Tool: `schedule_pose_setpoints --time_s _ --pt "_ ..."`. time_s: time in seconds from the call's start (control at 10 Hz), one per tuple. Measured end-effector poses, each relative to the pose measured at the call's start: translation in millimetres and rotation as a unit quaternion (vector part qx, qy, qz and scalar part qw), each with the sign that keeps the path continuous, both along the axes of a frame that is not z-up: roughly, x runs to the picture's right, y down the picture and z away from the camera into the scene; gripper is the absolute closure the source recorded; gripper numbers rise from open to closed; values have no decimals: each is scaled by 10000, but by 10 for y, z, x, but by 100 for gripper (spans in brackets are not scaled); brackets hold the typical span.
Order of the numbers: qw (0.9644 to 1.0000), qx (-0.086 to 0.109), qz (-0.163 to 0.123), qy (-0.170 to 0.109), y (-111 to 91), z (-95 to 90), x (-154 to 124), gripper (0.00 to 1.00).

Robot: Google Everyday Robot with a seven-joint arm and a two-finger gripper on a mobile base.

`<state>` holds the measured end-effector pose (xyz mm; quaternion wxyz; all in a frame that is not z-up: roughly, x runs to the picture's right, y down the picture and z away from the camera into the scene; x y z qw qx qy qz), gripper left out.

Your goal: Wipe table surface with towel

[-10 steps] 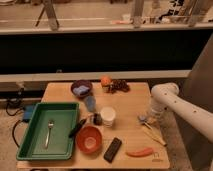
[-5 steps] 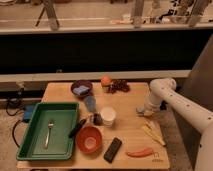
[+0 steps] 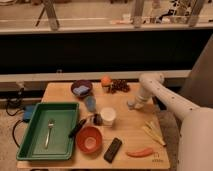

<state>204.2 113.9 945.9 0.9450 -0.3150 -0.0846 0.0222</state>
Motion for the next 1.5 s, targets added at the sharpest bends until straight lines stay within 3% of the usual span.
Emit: schedule_pose_setpoints --time_s 0.3,0.4,0.6,0.8,1.1,1.3,1.5 --pt "9981 -22 -275 -544 95 -77 -450 100" --pt "9964 -53 -408 -745 169 -176 -603 100" --pt "9940 -188 -607 -890 387 -420 -679 100" --pt "9938 -293 -663 -843 568 -684 -608 100" --pt "9949 -450 -708 -566 724 -976 -137 100" --pt "9954 -529 -753 -283 788 -998 151 100" --pt "9965 -522 -653 -54 752 -900 307 100"
